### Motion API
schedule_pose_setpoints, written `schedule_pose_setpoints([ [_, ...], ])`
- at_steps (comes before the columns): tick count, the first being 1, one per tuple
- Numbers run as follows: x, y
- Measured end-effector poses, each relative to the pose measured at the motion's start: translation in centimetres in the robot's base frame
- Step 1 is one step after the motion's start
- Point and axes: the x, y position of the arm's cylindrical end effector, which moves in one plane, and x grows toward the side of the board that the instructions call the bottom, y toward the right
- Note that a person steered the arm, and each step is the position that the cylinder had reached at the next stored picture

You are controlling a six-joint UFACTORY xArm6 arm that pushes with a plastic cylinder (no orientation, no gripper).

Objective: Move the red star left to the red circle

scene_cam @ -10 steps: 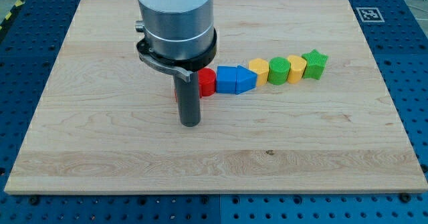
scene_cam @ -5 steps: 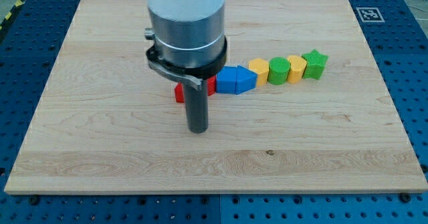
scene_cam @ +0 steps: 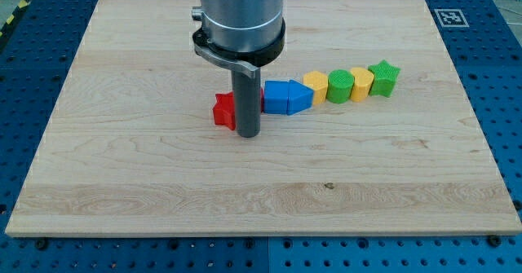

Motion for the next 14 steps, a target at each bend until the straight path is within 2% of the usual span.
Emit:
schedule_pose_setpoints([
  [4,-1.4,-2.1],
  [6,0.2,-2.0],
  [7,3.5,-2.2],
  [8,3.9,-4.2],
  [9,2.0,-6.8],
  [10,0.2,-7.2],
  [14,-2.9,-7.0],
])
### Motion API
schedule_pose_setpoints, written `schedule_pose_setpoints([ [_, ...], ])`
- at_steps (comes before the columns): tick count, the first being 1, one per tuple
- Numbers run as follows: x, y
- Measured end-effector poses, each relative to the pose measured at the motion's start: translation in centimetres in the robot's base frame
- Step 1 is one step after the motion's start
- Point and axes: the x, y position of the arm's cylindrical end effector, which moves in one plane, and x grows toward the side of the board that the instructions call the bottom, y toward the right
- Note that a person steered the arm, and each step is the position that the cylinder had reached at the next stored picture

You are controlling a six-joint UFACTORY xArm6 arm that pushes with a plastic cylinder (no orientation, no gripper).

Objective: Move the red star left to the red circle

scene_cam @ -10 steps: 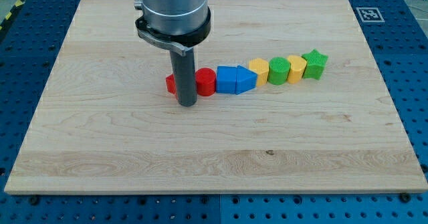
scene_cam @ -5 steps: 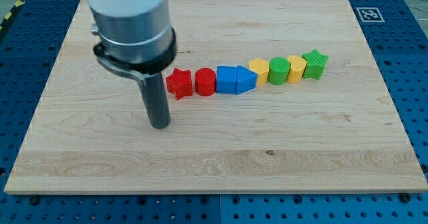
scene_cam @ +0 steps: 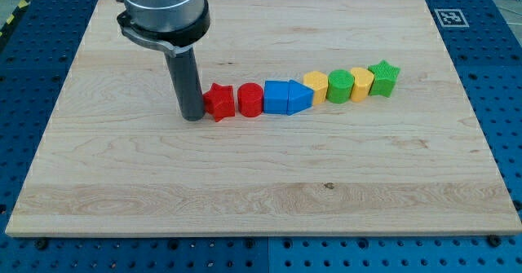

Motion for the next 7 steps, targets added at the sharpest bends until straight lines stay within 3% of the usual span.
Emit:
schedule_pose_setpoints([
  [5,1.3,1.9],
  [6,5.1,2.3],
  [7,6.2,3.4],
])
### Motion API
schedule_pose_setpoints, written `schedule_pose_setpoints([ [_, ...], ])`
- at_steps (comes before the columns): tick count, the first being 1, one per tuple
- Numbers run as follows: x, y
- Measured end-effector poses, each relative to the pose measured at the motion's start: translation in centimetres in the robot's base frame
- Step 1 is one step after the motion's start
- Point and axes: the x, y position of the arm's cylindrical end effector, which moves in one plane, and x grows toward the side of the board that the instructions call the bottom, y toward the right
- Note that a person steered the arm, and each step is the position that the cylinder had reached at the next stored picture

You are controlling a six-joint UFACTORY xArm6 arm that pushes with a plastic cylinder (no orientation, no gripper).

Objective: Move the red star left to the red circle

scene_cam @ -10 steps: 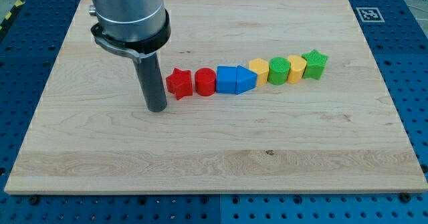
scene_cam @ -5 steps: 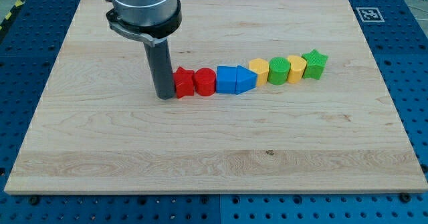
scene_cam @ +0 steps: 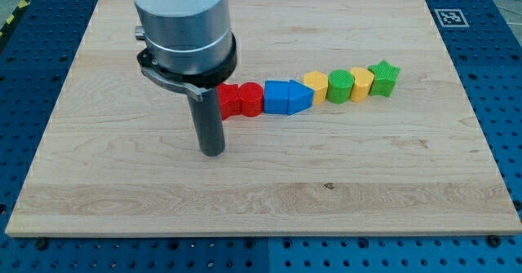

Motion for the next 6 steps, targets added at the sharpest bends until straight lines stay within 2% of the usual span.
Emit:
schedule_pose_setpoints([
  [1,0.6,0.2],
  [2,4.4,-1.0],
  [5,9.3,-8.3],
  [6,9.5,-10.9],
])
